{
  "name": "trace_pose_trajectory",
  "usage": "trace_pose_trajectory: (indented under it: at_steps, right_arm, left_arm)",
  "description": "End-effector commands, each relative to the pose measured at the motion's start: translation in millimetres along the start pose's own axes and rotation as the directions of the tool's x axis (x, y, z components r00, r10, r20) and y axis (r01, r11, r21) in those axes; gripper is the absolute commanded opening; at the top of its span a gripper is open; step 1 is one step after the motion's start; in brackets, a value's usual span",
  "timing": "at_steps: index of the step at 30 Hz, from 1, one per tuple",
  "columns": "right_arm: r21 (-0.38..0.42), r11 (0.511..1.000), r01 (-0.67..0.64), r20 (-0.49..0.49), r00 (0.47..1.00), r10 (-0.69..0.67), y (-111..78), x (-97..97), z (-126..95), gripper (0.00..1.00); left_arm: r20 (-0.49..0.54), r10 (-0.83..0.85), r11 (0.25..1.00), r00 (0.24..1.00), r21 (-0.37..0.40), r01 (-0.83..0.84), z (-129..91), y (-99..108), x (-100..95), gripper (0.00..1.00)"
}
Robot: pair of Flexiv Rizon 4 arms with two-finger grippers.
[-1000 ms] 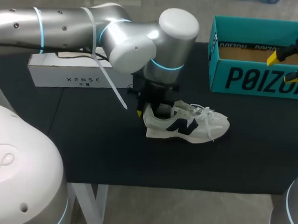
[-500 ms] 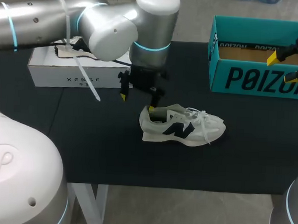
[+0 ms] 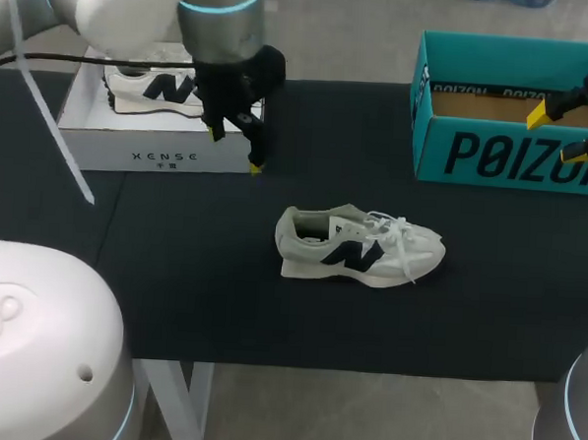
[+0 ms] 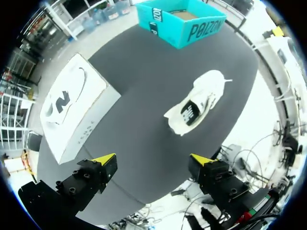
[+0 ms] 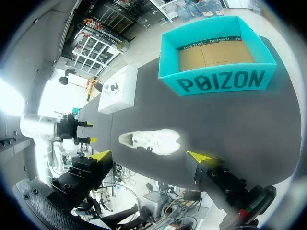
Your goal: Take the shoe out of the shoebox, open the shoe tongue, remove and reinsert the insole, then place the shoe into the shoebox
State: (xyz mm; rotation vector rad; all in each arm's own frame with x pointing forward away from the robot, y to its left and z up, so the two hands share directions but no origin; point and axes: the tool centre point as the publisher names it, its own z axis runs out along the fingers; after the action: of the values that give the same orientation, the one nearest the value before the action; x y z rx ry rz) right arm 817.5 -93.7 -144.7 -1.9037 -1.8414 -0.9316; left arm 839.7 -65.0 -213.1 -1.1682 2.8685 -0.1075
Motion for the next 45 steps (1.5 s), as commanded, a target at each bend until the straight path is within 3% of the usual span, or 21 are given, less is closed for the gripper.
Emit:
trace_pose_trajectory:
  at_steps: [1, 30, 31, 33, 38, 40, 41, 42, 45]
  right_arm:
    - [-0.001, 1.0, -0.002, 0.003, 1.0, 0.002, -0.6, 0.1, 0.2, 1.0]
    - [-0.001, 1.0, -0.002, 0.003, 1.0, 0.002, -0.6, 0.1, 0.2, 1.0]
    - [-0.001, 1.0, -0.002, 0.003, 1.0, 0.002, -0.6, 0.1, 0.2, 1.0]
    - [-0.001, 1.0, -0.002, 0.003, 1.0, 0.002, -0.6, 0.1, 0.2, 1.0]
    - [-0.001, 1.0, -0.002, 0.003, 1.0, 0.002, -0.6, 0.1, 0.2, 1.0]
    - [-0.001, 1.0, -0.002, 0.003, 1.0, 0.002, -0.6, 0.1, 0.2, 1.0]
    - [-0.001, 1.0, -0.002, 0.003, 1.0, 0.002, -0.6, 0.1, 0.2, 1.0]
    - [-0.001, 1.0, -0.002, 0.003, 1.0, 0.002, -0.6, 0.1, 0.2, 1.0]
    - [-0.001, 1.0, -0.002, 0.003, 1.0, 0.002, -0.6, 0.1, 0.2, 1.0]
  left_arm:
    - [-0.291, 0.586, 0.81, 0.756, 0.208, -0.548, -5.2, 13.0, -9.4, 1.0]
    - [-0.291, 0.586, 0.81, 0.756, 0.208, -0.548, -5.2, 13.0, -9.4, 1.0]
    - [-0.279, 0.579, 0.815, 0.766, 0.221, -0.536, -3.0, 14.2, -10.9, 1.0]
    - [-0.248, 0.571, 0.811, 0.783, 0.319, -0.49, 4.0, 18.2, -14.8, 1.0]
    - [-0.174, 0.581, 0.742, 0.795, 0.514, -0.43, 7.5, 22.9, -16.4, 1.0]
    - [-0.183, 0.631, 0.697, 0.754, 0.56, -0.447, 7.1, 23.1, -14.9, 1.0]
    - [-0.19, 0.698, 0.636, 0.69, 0.606, -0.477, 4.0, 24.0, -14.4, 1.0]
    - [-0.206, 0.726, 0.616, 0.656, 0.62, -0.486, 1.5, 24.7, -14.6, 1.0]
    - [-0.206, 0.726, 0.616, 0.656, 0.62, -0.486, 1.5, 24.7, -14.6, 1.0]
